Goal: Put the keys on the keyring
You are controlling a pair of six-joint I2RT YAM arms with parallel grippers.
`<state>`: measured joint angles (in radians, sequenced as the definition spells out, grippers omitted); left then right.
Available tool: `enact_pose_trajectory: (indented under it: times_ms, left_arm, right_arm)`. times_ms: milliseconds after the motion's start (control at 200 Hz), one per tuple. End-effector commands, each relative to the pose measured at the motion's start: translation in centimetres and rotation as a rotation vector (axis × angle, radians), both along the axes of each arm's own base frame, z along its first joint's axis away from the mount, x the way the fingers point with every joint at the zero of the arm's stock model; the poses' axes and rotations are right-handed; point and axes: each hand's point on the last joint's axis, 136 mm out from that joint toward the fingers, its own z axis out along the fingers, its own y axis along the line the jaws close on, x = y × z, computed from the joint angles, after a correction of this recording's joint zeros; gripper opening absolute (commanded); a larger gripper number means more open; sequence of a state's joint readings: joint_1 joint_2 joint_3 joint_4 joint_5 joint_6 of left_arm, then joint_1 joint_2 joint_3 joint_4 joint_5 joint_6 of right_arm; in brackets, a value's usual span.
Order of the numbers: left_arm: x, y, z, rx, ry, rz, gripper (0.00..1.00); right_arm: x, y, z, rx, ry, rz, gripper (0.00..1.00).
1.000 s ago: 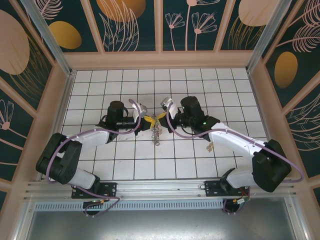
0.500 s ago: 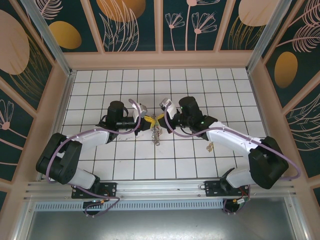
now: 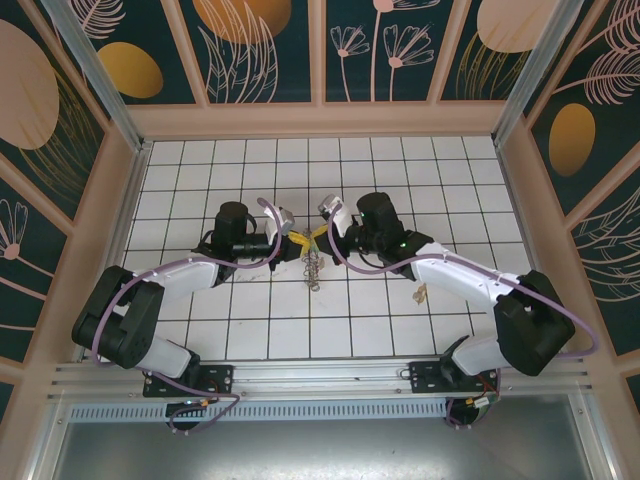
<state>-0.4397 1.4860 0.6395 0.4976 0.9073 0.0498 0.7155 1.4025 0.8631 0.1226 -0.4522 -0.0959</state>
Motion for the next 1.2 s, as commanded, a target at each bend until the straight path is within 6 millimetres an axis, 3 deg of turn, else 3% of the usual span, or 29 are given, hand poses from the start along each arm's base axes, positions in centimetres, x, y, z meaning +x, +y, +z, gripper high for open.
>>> enact_pose_trajectory:
  times_ms: [0,395,540,811,1041,1196]
  left_arm:
    - [0.2,-0.6,2.1,-0.043,-0.06,-0.028,0.0]
    - [-0.1,-0.6,2.1,-0.049,-0.06,-0.042,0.0]
    - [-0.1,-0.6,2.0,-0.048,-0.064,-0.039,0.0]
    - [0.0,-0.5,2.2,-0.068,-0.077,-0.026,0.0]
    - [-0.6,-0.7,2.4,-0.085,-0.079,-0.065,0.0]
    - [-0.6,-0.5,2.2,-0.085,-0.09,-0.048,0.0]
  right_arm:
    - [0.4,0.6,0.5,0.013,-0.021,0.001,0.0]
    - [1.7,0.0,0.5,0.01,-0.058,-0.082,0.0]
    - [2.3,-0.6,-0.4,-0.031,-0.046,-0.126,0.0]
    - [2.2,-0.9,-1.6,-0.056,-0.016,-0.134,0.0]
    - [2.1,-0.2,-0.9,-0.016,-0.01,-0.109,0.0]
    - [3.6,-1.8,-1.9,-0.044,0.026,-0.212,0.0]
